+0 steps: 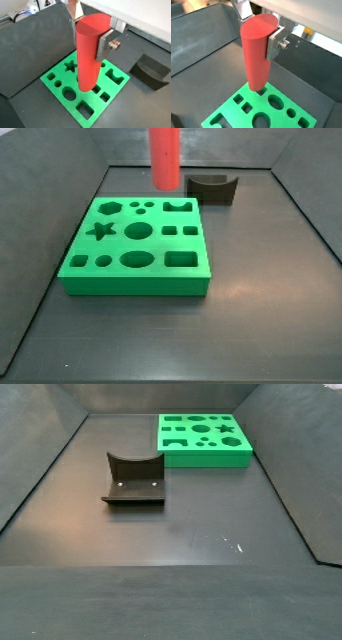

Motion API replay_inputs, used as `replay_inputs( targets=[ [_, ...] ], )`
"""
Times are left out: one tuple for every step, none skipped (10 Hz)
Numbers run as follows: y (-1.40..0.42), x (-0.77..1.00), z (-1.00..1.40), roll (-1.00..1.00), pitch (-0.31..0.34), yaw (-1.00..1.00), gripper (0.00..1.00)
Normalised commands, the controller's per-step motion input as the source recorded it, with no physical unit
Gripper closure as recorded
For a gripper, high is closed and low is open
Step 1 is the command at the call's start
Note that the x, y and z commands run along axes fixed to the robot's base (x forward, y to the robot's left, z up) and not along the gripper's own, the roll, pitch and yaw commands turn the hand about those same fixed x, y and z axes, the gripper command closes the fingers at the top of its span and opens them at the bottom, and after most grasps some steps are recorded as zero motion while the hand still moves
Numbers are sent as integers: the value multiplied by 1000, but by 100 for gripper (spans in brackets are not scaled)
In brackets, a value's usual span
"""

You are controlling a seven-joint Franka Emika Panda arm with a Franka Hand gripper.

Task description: Insert the oval object.

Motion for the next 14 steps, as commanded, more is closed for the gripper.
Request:
replay_inputs(
  targets=[
    [-217,0,-114,79,4,-931,100],
    [-211,0,-203,130,24,-903,100],
    [-166,-49,-351,139,49,-934,100],
    [-26,-34,-497,94,11,-1000,100],
    [0,-37,-489,80,11,-1000,100],
    [0,-14,-569,83,0,-1000,100],
    [0,0,-666,37,0,-1000,100],
    [0,0,-629,26,0,-1000,100],
    [0,0,-526,7,0,-1000,100],
    [0,0,-500,1,0,-1000,100],
    [0,0,-491,0,0,-1000,100],
    [0,0,-446,0,0,-1000,100],
    [0,0,-371,1,0,-1000,100],
    [0,0,0,20,0,-1000,100]
  ],
)
